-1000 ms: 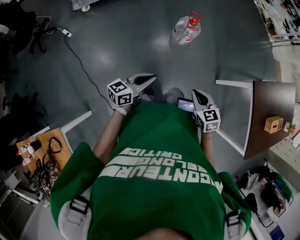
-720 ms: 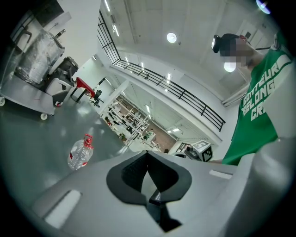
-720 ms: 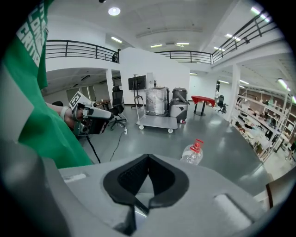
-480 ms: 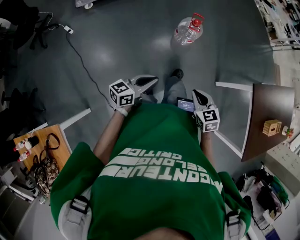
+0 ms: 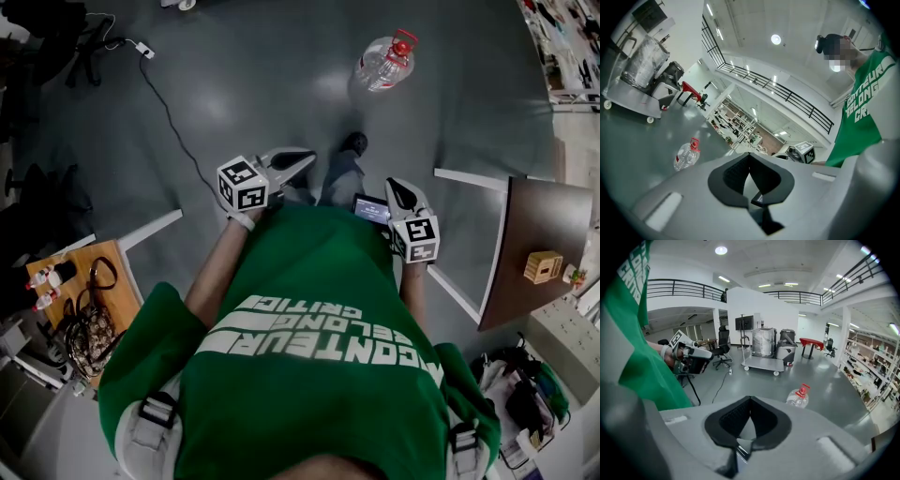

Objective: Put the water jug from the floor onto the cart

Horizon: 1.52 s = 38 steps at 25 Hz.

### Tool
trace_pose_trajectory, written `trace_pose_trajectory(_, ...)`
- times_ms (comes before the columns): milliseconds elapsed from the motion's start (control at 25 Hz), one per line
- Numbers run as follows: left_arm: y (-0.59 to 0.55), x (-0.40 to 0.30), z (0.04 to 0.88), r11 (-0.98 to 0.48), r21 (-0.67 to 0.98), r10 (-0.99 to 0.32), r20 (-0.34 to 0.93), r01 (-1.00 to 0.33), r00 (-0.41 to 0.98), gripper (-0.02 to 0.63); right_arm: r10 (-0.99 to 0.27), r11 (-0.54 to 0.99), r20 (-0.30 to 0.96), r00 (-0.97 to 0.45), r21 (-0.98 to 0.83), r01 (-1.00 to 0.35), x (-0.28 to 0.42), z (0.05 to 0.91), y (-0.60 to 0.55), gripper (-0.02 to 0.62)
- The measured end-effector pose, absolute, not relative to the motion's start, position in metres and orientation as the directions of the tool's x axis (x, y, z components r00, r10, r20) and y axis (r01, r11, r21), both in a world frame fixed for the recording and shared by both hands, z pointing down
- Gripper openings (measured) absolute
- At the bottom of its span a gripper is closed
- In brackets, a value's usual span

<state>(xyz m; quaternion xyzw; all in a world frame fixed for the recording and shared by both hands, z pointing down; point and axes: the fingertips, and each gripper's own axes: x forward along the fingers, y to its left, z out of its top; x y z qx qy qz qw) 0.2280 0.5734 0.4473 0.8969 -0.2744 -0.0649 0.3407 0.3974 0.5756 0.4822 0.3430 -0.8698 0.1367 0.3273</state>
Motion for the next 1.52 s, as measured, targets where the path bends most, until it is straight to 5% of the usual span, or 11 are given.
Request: trace_pose_trajectory(1520,0.484,0.282,0.475,-0.551,0.701,-0.498,0.158,-0.452,0.853,0.006,-0.439,0.681,0.723,-0.533,-0.119,-0.722,0.466,0.521,0.507,-0.006)
